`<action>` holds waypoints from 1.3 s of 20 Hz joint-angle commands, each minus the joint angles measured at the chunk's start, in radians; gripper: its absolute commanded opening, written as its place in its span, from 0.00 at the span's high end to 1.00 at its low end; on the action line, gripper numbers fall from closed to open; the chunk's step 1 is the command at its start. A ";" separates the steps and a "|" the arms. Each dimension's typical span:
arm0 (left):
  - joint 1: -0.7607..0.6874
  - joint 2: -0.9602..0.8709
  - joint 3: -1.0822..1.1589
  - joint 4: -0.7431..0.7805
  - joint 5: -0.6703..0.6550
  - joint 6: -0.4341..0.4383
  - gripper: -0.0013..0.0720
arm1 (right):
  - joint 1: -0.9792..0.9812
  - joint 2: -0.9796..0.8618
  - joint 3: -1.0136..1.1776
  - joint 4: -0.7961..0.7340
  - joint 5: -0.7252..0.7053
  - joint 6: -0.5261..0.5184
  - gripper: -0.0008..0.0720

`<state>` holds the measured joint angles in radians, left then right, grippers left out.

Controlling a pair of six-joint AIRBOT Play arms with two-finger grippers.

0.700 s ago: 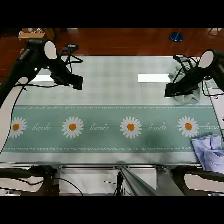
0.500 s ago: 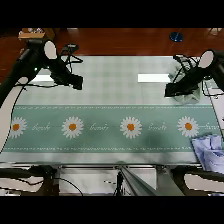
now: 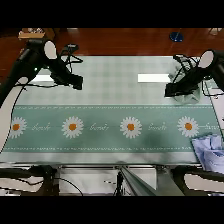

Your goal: Fold the shirts.

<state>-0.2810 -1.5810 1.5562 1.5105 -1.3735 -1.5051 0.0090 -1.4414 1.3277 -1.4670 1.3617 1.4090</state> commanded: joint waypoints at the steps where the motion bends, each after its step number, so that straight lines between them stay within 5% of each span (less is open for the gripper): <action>1: 0.000 -0.001 0.000 0.000 0.004 0.000 0.00 | 0.000 -0.001 0.001 0.000 0.000 0.000 0.18; 13: 0.000 -0.018 0.000 -0.001 0.026 0.000 0.00 | 0.000 -0.002 0.001 0.023 -0.332 0.000 0.18; 19: 0.008 -0.025 0.000 0.002 0.118 0.035 0.00 | -0.136 -0.011 0.110 -0.240 -0.645 0.328 0.19; 22: 0.008 -0.022 0.000 0.001 0.105 0.035 0.00 | -0.269 -0.077 0.174 -0.280 -0.583 0.352 0.19; 26: 0.008 -0.022 0.000 0.000 0.090 0.034 0.00 | -0.398 -0.167 0.177 -0.081 -0.542 0.313 0.19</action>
<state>-0.2737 -1.6035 1.5562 1.5105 -1.2774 -1.4734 -0.3046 -1.5539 1.4895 -1.6485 0.8036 1.7267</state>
